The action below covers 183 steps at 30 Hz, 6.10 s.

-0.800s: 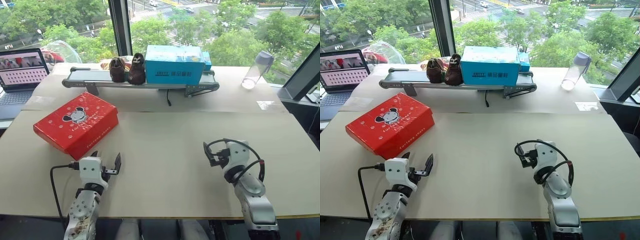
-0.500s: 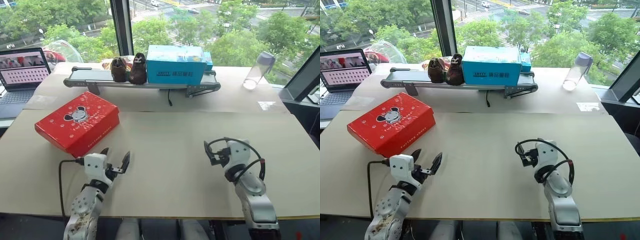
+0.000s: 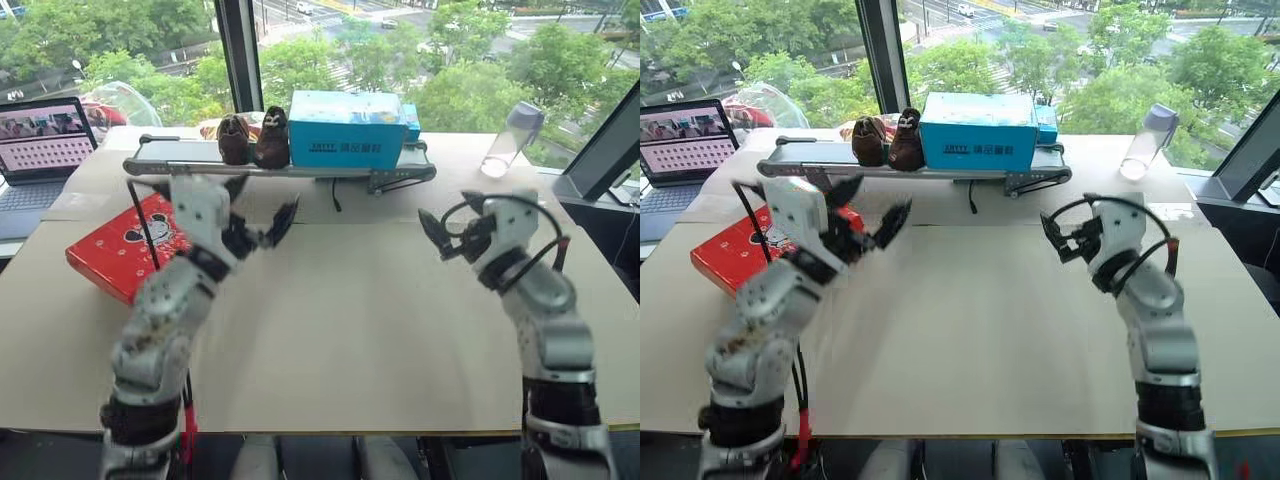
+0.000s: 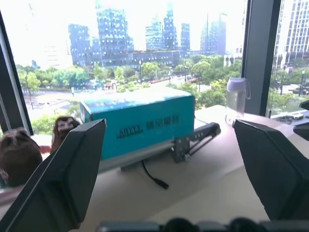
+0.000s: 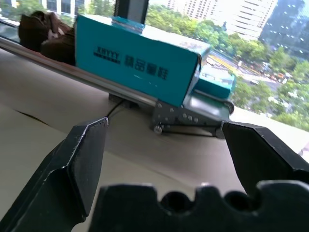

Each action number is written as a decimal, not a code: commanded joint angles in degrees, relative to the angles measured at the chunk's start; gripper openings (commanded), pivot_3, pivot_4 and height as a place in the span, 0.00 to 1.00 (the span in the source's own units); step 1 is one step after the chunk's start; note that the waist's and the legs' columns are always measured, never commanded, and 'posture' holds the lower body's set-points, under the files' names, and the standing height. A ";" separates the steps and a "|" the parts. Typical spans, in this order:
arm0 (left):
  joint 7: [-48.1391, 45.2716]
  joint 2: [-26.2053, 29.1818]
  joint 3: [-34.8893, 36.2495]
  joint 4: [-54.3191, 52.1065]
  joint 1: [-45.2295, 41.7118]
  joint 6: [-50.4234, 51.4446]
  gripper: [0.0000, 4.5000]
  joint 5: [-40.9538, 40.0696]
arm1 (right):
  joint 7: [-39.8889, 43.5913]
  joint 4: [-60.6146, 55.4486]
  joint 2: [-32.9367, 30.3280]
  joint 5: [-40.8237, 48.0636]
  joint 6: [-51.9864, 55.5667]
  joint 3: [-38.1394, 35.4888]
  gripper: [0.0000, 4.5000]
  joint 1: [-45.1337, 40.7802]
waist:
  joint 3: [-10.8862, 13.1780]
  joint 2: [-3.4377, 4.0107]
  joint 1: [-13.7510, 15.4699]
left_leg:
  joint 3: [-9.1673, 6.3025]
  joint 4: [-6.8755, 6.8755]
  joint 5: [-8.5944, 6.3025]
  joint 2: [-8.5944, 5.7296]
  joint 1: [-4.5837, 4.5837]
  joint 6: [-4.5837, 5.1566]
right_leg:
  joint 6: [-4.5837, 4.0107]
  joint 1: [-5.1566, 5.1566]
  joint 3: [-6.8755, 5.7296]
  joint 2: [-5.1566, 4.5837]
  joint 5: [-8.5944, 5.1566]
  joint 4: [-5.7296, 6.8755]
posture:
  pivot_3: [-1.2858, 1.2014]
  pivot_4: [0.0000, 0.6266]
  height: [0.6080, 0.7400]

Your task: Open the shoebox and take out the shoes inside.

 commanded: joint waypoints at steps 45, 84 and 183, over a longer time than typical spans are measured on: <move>-31.31 30.87 -1.66 105.24 -23.49 -52.16 0.01 32.98 | 13.00 -7.97 -3.70 10.71 17.87 6.43 0.02 -6.15 | 0.64 -0.44 1.39 | 0.05 -0.14 0.13 0.12 -0.82 -0.19 | -0.47 -1.28 -0.28 0.01 0.03 0.91 | 0.52 0.24 1.00; -14.38 6.67 1.34 48.32 1.12 -24.45 0.01 18.25 | 9.08 78.24 28.57 -17.20 -34.49 20.78 0.02 -37.08 | 0.68 -0.43 -0.45 | -0.01 0.33 0.14 0.14 -0.79 -0.17 | -0.56 -1.07 -0.23 0.01 0.29 1.08 | 0.52 0.24 1.00; -54.19 58.87 21.19 1.59 11.81 21.56 1.00 -18.80 | 42.94 10.02 -3.42 11.54 16.73 18.98 0.01 -19.57 | 1.04 -0.40 -1.83 | 0.11 0.38 0.13 0.23 -0.66 -0.16 | -0.24 -1.12 -0.11 0.06 -0.10 1.09 | 0.52 0.24 1.00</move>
